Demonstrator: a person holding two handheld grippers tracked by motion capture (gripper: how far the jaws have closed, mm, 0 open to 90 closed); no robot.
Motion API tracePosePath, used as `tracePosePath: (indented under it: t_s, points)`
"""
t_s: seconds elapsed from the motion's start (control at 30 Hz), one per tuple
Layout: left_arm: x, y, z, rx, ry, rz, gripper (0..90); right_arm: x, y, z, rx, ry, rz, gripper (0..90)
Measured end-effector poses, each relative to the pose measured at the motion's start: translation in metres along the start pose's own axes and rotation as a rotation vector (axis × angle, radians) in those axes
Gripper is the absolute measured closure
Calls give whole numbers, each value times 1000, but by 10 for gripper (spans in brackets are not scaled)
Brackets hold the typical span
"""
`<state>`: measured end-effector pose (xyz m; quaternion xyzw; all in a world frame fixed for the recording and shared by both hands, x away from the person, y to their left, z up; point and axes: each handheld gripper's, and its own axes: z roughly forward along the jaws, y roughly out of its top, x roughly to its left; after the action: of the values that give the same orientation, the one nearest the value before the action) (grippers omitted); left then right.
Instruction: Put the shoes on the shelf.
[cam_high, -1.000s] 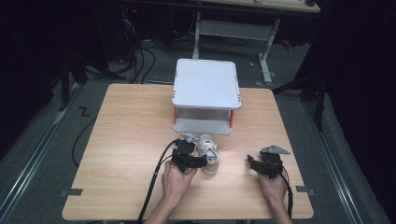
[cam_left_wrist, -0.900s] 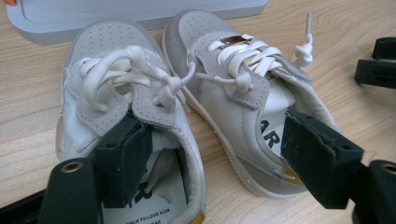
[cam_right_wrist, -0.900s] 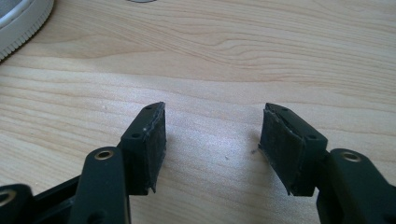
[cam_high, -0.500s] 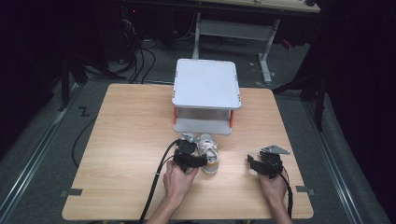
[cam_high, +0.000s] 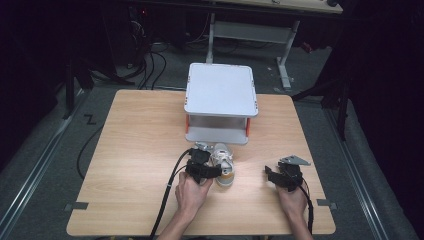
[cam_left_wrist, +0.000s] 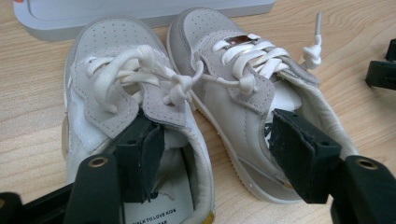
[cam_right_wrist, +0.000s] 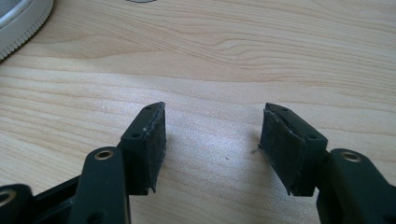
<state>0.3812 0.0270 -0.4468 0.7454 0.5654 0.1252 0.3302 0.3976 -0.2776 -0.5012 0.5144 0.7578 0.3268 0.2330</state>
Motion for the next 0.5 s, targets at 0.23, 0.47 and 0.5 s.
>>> tracePosePath:
  t_s: [0.23,0.47,0.5]
  points:
    - [-3,1,3,12,15,18,389,0,0,0,0,0,0,407]
    - [-7,4,6,40,35,40,455,0,0,0,0,0,0,407]
    - [-8,5,7,40,38,44,463,0,0,0,0,0,0,407]
